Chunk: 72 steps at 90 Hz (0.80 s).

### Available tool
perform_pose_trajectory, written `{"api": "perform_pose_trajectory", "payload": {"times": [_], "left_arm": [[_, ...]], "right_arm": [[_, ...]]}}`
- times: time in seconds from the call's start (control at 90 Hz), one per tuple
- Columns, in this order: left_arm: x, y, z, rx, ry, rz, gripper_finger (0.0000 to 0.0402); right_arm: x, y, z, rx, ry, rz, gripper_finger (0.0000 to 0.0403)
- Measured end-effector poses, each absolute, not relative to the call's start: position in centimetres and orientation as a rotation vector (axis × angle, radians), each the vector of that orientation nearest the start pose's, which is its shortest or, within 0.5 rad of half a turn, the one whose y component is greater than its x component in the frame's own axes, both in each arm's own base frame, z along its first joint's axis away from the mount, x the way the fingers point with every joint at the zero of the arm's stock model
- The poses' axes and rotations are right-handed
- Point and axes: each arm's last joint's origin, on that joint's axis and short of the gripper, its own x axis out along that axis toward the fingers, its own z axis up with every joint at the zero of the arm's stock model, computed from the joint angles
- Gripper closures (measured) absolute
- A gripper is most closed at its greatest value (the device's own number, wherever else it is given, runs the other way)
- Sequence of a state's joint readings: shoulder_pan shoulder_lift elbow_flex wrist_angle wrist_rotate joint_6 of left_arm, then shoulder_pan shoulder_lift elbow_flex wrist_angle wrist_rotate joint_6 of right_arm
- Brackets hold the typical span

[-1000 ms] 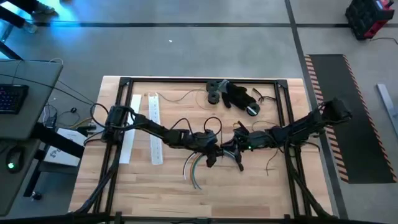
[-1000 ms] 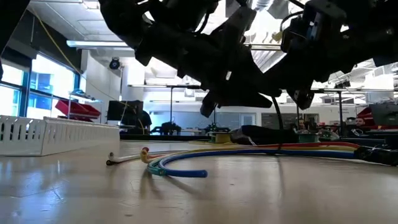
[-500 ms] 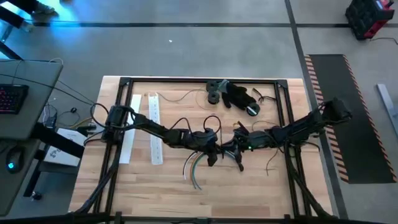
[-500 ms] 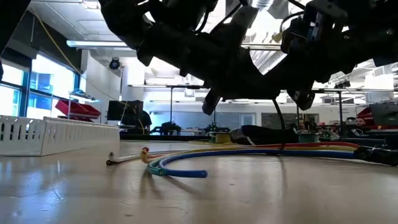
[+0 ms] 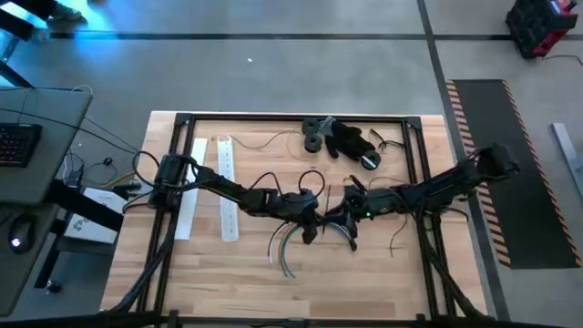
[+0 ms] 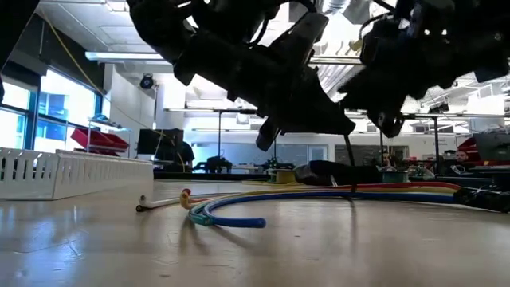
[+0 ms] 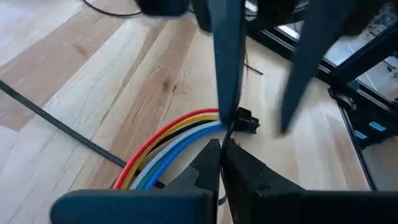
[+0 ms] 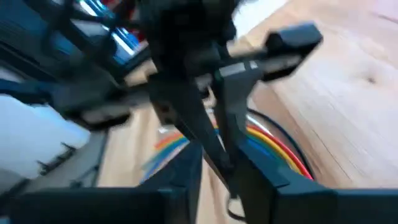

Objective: Ziptie cables
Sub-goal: Wrap the cables together using a black zip tie

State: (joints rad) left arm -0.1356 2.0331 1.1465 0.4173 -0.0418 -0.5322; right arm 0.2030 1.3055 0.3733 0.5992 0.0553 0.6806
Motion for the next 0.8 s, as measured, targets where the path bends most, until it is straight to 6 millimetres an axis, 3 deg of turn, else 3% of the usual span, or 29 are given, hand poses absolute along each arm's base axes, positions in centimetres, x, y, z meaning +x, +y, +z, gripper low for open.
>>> {"api": "perform_pose_trajectory", "payload": {"times": [0.256,0.478,0.656,0.8], "left_arm": [[42.2,-5.6,14.4,-0.479,0.482,0.032,0.0401],[42.1,-5.7,14.4,-0.478,0.483,0.031,0.0401],[42.1,-5.7,14.4,-0.486,0.483,0.031,0.0401],[42.1,-5.7,14.4,-0.492,0.484,0.032,0.0401]], "right_arm": [[22.0,2.5,17.4,0.713,0.408,-0.104,0.0234],[20.5,1.1,13.0,0.669,0.675,-0.306,0.0233],[20.5,-0.7,10.6,0.62,0.693,-0.435,0.0233],[21.8,-1.5,9.9,0.578,0.631,-0.357,0.0233]]}}
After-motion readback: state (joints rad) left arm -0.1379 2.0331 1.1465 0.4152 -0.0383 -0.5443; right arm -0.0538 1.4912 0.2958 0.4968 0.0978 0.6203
